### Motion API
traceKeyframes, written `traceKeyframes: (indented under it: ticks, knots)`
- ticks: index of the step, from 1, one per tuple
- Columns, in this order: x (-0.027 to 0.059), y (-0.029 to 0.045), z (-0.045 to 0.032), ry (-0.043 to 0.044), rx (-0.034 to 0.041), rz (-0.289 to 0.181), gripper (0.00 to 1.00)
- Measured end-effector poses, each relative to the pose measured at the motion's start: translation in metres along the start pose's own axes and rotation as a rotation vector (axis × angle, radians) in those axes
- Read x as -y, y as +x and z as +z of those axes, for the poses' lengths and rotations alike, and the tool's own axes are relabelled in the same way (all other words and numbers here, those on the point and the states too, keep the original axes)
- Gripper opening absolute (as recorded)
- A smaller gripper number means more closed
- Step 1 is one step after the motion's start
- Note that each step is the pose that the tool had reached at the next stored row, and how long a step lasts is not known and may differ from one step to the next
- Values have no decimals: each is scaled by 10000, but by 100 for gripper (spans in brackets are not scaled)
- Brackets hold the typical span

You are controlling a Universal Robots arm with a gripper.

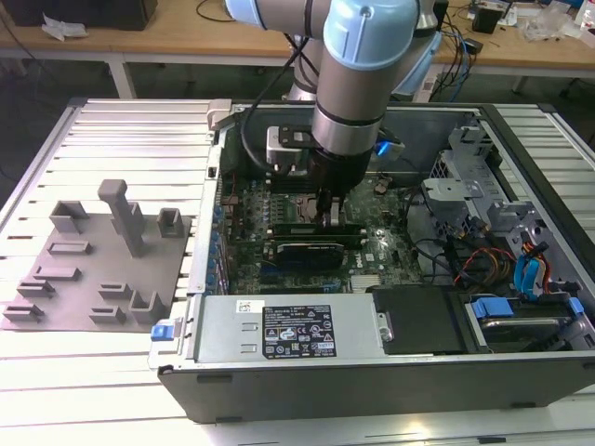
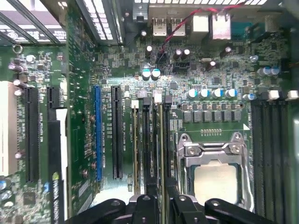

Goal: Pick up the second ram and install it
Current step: 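Insert the second ram into the second slot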

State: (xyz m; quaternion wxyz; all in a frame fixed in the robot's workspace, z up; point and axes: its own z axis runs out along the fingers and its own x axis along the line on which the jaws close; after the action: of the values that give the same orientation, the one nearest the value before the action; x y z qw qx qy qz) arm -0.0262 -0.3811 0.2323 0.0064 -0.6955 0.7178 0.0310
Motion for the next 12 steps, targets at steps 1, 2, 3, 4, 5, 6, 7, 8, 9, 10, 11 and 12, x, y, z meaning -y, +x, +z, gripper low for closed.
traceKeyframes:
  ticks: [1, 2, 3, 4, 5, 6, 7, 8, 9, 10, 11, 12]
  knots:
    - [-3, -8, -100, 1, -9, -1, 19]
    - [-5, -10, -141, 1, -10, -1, 19]
    - [-6, -11, -163, 0, -13, 1, 19]
    - [-7, -13, -199, 0, -14, 0, 19]
    - [-8, -16, -232, 0, -18, 0, 19]
    - [-10, -20, -273, 1, -23, 1, 18]
    - [-10, -20, -288, 1, -24, 1, 18]
    - [-11, -21, -307, 1, -24, 2, 8]
    - [-11, -22, -315, 2, -22, -1, 8]
    - [-11, -22, -315, 2, -22, -1, 8]
    - [-11, -22, -316, 1, -25, -2, 8]
    - [-11, -22, -316, 1, -25, -2, 8]
